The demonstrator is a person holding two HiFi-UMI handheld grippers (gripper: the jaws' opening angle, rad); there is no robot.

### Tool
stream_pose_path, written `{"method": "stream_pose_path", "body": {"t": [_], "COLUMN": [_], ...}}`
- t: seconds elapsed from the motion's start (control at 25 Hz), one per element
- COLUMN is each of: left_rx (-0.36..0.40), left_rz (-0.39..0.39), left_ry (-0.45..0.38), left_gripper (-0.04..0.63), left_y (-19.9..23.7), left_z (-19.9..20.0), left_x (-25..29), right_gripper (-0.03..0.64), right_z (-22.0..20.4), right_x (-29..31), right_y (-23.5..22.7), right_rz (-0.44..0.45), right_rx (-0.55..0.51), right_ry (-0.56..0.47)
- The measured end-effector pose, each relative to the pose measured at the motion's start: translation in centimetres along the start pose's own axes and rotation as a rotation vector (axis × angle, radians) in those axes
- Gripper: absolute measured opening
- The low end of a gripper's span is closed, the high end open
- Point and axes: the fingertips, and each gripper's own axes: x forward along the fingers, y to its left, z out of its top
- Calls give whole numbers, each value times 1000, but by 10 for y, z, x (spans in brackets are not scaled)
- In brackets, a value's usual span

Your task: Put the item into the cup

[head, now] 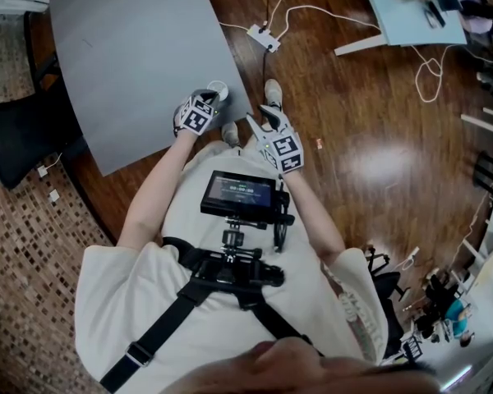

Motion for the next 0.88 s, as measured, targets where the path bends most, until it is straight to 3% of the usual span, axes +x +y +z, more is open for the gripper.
{"method": "stream_pose_path", "body": {"t": [0.88], "left_rx": [-3], "left_rz": [10], "left_ry": [155], "left_gripper": [3], "left_y": [9], "left_z": [-25], "left_x": [17], "right_gripper": [160], "right_z": [11], "right_x": [-2], "right_y": [-2], "right_rz": [-9], "right_rx": [5], "right_ry": [4]}}
